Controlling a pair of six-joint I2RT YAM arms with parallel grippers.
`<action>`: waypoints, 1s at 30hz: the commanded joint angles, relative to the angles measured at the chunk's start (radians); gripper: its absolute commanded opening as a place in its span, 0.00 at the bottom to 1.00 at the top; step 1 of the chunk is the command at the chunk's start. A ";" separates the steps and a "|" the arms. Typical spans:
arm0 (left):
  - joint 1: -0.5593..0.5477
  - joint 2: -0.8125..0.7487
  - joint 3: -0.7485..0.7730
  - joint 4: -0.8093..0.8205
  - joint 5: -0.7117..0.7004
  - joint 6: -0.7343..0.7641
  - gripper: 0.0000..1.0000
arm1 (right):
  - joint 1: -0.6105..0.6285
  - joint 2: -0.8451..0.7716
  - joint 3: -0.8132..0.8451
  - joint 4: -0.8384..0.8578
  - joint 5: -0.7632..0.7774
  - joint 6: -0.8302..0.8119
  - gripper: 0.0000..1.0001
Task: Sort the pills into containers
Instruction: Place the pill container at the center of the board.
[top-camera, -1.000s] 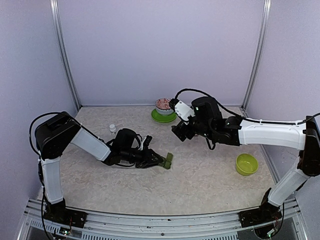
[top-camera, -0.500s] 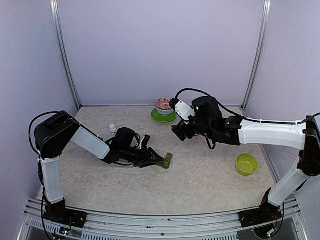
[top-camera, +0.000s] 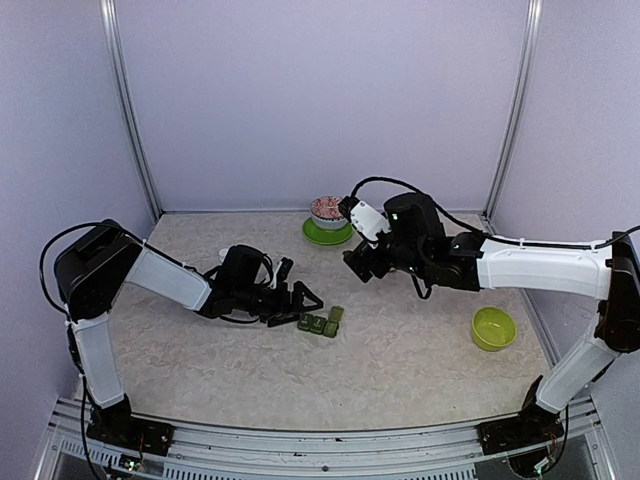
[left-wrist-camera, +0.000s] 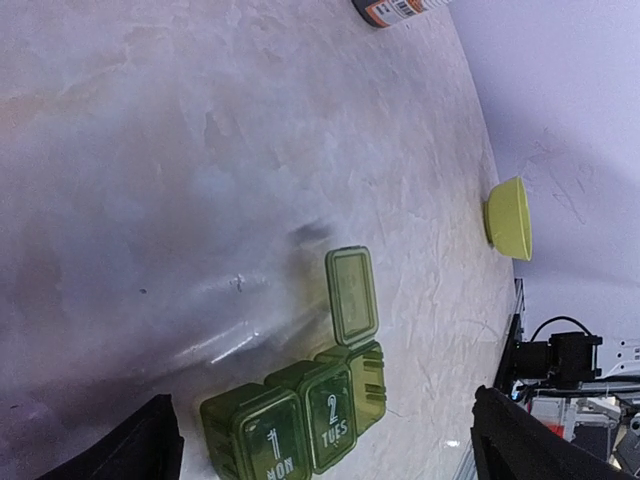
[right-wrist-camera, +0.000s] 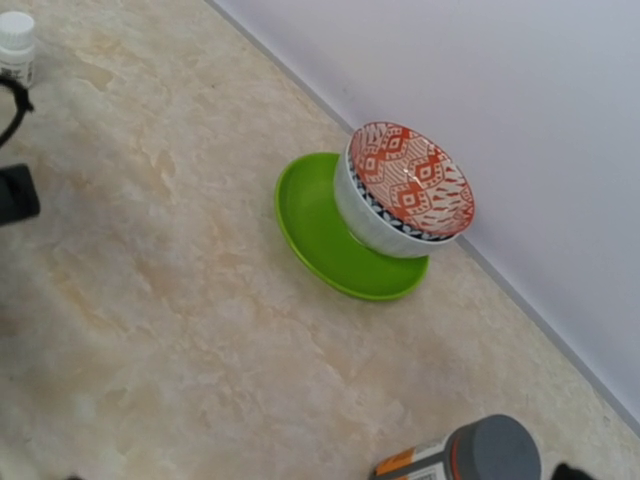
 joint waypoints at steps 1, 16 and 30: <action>0.012 -0.037 -0.014 -0.041 -0.040 0.025 0.99 | -0.011 -0.035 -0.012 0.017 0.004 0.011 1.00; 0.066 -0.183 -0.003 -0.192 -0.185 0.142 0.99 | -0.053 -0.088 -0.055 0.037 0.004 0.078 1.00; 0.126 -0.375 0.097 -0.397 -0.569 0.357 0.99 | -0.055 -0.109 -0.093 0.064 -0.019 0.090 1.00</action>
